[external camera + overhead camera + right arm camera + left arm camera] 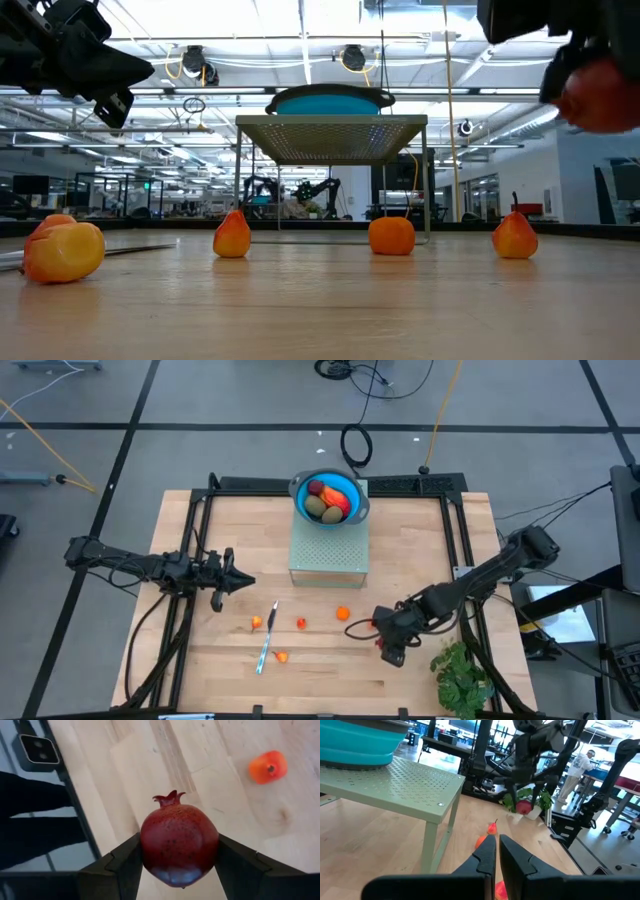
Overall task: Pick & Place Fruit
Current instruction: Put the pomegranate into the blue strainer bowl on the shelf
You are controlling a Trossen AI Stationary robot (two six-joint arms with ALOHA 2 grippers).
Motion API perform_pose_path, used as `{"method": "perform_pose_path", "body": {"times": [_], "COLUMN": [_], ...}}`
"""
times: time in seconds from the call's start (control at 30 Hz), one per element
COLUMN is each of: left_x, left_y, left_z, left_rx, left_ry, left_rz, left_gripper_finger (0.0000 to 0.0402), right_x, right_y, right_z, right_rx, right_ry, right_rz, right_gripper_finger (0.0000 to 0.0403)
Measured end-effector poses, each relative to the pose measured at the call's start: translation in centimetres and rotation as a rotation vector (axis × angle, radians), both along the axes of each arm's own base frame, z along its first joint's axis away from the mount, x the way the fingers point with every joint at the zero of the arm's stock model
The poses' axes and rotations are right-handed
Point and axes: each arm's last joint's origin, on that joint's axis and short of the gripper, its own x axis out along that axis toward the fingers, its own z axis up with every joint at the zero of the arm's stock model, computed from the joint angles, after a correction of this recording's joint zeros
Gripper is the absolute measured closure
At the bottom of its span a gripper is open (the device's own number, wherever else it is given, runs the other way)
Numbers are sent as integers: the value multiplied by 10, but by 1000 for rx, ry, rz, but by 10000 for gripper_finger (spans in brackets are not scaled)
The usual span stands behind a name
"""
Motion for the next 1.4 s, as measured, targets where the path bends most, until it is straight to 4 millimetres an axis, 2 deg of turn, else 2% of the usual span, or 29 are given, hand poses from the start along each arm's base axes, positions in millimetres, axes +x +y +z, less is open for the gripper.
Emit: {"method": "perform_pose_path", "body": {"times": [0.37, 0.7, 0.93, 1.4], "left_x": [0, 0, 0, 0], "left_y": [0, 0, 0, 0], "left_z": [0, 0, 0, 0], "left_rx": [0, 0, -3, -6], "left_ry": [1, 1, 3, 4], "left_rz": [0, 0, 0, 1], "left_gripper_finger": [380, 380, 380, 380], "right_x": [-4, 1, 6, 22], "right_y": [-2, -4, -4, -15], "right_z": [20, 30, 33, 44], "right_rx": [64, 15, -82, -488], "right_ry": [-39, -182, -316, -619], "right_rz": [-93, -139, -29, 273], "right_gripper_finger": [197, 197, 197, 197]}}
